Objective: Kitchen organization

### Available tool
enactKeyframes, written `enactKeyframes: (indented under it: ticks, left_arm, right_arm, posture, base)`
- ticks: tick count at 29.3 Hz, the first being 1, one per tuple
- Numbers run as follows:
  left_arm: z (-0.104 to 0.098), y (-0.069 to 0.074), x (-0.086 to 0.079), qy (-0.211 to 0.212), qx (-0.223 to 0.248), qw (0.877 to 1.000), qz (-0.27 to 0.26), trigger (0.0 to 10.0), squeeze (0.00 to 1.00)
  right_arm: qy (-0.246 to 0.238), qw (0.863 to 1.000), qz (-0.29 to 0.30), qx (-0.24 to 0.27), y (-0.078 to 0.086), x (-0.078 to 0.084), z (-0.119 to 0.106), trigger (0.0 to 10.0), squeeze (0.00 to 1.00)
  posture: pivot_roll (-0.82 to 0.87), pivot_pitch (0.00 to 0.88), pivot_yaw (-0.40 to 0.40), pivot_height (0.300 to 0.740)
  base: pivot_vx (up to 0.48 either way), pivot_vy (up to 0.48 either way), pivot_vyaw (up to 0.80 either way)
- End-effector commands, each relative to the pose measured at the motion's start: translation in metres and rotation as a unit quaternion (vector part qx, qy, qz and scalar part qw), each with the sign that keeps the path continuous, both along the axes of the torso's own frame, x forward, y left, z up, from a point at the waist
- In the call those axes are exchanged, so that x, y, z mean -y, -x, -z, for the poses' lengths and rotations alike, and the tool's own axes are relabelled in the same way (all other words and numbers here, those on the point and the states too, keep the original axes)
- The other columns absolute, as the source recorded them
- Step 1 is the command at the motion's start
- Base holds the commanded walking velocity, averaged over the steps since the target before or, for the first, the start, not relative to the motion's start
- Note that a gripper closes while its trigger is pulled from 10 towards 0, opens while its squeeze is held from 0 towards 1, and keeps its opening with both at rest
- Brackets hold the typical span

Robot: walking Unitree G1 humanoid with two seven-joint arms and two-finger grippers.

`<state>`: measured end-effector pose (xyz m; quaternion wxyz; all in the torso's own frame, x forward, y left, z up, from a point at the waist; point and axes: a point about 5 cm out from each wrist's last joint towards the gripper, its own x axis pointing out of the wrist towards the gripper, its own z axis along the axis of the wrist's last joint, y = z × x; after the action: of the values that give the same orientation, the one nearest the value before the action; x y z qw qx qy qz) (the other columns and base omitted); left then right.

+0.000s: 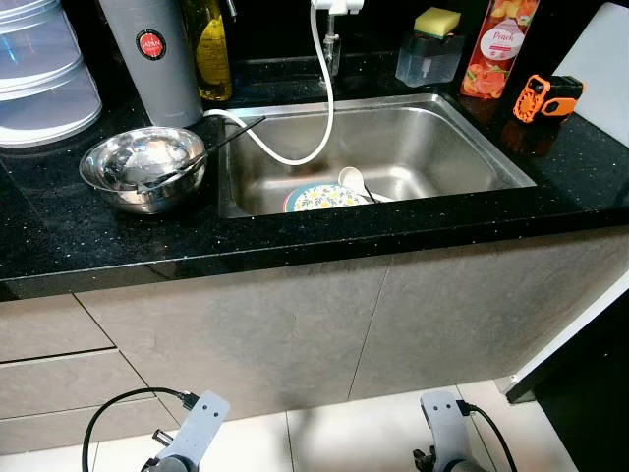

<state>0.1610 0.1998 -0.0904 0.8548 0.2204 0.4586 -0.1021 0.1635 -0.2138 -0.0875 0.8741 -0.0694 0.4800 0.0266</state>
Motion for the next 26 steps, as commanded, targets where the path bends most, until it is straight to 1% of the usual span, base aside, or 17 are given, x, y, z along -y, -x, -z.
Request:
enactKeyframes:
  ticks: [1,6,11,17,26]
  left_arm:
    - [0.0009,0.0040,-0.0068,-0.011,-0.011,1.000,-0.001,10.0,0.00]
    - [0.0019,0.0045,-0.0027,-0.010,-0.012,1.000,0.001,10.0,0.00]
    - [0.0028,0.0066,-0.0022,-0.011,-0.015,1.000,0.003,10.0,0.00]
    - [0.0034,0.0090,-0.0039,-0.013,-0.018,1.000,0.005,10.0,0.00]
    - [0.0023,0.0084,-0.0078,-0.015,-0.015,1.000,0.007,10.0,0.00]
  right_arm:
    - [0.003,1.000,-0.003,0.005,-0.0016,0.0022,-0.0013,10.0,0.00]
    - [0.004,1.000,-0.004,0.007,-0.0023,0.0033,-0.0019,10.0,0.00]
    - [0.005,1.000,-0.003,0.005,-0.0008,0.0040,-0.0014,10.0,0.00]
    - [0.006,1.000,-0.002,0.000,0.0027,0.0052,-0.0001,10.0,0.00]
    - [0.005,1.000,0.000,-0.001,0.0041,0.0042,0.0007,10.0,0.00]
  posture:
    - [0.03,0.000,-0.006,0.740]
    - [0.02,0.000,-0.002,0.740]
    - [0.01,0.000,0.003,0.740]
    - [0.01,0.000,0.005,0.740]
    - [0.01,0.000,0.006,0.740]
  base:
    - [0.000,0.000,0.00]
    - [0.000,0.000,0.00]
    - [0.000,0.000,0.00]
    - [0.000,0.000,0.00]
    - [0.000,0.000,0.00]
